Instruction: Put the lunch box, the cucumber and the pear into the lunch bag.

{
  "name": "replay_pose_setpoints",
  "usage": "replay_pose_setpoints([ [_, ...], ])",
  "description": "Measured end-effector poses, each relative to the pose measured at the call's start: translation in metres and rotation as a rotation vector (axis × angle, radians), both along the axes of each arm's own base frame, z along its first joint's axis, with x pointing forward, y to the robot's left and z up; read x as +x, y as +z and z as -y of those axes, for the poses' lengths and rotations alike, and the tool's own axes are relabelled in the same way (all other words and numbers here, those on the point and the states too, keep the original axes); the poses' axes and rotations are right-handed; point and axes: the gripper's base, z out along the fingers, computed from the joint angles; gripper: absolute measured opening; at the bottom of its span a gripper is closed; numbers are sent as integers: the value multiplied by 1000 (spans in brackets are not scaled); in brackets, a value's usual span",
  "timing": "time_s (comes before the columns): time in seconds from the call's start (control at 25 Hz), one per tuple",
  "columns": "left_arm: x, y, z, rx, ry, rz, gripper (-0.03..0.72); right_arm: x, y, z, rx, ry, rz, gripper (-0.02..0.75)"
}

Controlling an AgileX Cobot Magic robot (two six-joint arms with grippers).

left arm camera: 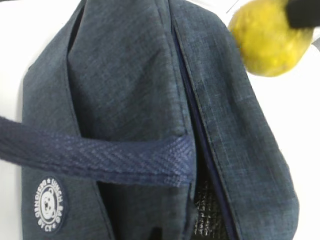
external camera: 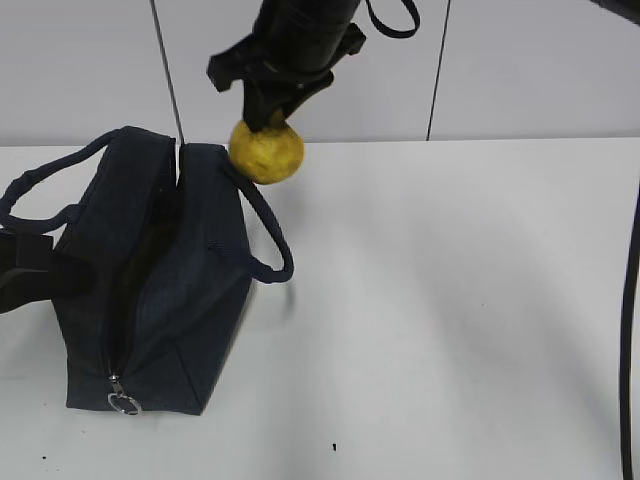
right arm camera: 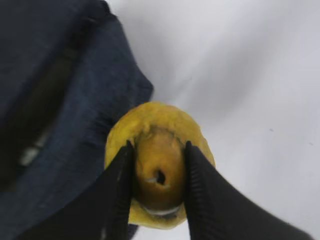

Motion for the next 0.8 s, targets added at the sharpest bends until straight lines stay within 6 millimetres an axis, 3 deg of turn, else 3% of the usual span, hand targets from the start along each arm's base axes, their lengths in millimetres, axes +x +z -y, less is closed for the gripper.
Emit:
replay_pose_setpoints([
  [0.2, 0, 0, 0, 1, 2, 1, -15, -10, 11, -14, 175, 73, -78, 238],
  [0.52, 0, 0, 0, 1, 2, 1, -15, -30, 15, -40, 260, 203, -109, 236],
  [0.68, 0, 0, 0, 1, 2, 1, -15, -37, 7, -54, 250, 241, -124, 236],
  [0.8, 0, 0, 0, 4, 5, 4, -15, -29, -13, -57, 193, 210, -143, 236],
])
